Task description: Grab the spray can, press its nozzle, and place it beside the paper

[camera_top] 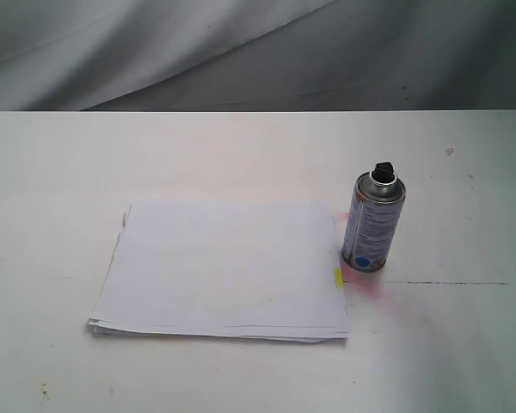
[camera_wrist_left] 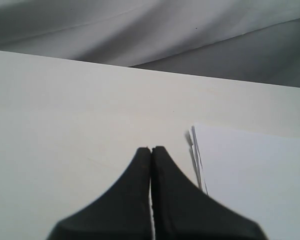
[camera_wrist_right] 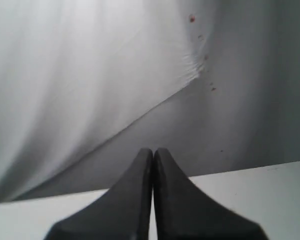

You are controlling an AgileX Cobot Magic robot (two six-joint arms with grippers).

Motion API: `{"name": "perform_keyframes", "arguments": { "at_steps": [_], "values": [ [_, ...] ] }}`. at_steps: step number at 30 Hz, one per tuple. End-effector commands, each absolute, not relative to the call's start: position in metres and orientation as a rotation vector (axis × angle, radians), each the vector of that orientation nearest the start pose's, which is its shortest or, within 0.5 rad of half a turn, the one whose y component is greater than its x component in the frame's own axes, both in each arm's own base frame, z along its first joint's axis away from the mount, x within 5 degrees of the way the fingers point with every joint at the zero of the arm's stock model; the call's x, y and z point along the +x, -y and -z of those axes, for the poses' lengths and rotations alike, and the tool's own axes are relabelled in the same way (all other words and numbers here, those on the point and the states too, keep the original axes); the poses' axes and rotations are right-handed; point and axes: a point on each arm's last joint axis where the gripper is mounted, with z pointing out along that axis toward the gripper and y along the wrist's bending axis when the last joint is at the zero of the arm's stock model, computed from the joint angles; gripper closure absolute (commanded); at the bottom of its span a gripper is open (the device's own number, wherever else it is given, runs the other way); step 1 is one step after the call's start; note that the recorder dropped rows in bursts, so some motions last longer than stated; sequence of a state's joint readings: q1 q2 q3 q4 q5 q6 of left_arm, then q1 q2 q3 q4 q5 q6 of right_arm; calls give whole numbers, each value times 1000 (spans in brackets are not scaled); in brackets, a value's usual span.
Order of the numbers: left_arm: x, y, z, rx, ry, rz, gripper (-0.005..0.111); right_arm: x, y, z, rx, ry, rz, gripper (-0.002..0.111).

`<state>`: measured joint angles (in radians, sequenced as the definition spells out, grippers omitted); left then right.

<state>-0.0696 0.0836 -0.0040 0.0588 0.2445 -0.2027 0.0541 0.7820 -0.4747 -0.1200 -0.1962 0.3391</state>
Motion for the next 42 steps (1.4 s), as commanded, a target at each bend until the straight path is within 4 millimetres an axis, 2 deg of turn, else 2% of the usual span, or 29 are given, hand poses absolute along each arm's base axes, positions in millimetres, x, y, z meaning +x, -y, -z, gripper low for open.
{"name": "perform_keyframes", "arguments": {
  "at_steps": [1,5,8,13,19,22,34,42],
  "values": [
    [61,3,-187,-79,-1808,140,107,198,-47,-317,-150,-1717,-237,108],
    [61,3,-187,-79,-1808,140,107,214,-79,-297,-261,-1732,-339,108],
    [61,3,-187,-79,-1808,140,107,218,-89,-271,-290,-1747,-383,108],
    [61,3,-187,-79,-1808,140,107,214,-89,-222,-324,-1775,-354,108],
    [61,3,-187,-79,-1808,140,107,200,-83,-179,-363,-1826,-319,108],
    [61,3,-187,-79,-1808,140,107,197,-82,-167,-385,-1818,-311,108],
    [61,3,-187,-79,-1808,140,107,210,-89,-122,-390,-1853,-335,108],
    [61,3,-187,-79,-1808,140,107,210,-89,-113,-392,-1883,-335,108]
  ]
}}
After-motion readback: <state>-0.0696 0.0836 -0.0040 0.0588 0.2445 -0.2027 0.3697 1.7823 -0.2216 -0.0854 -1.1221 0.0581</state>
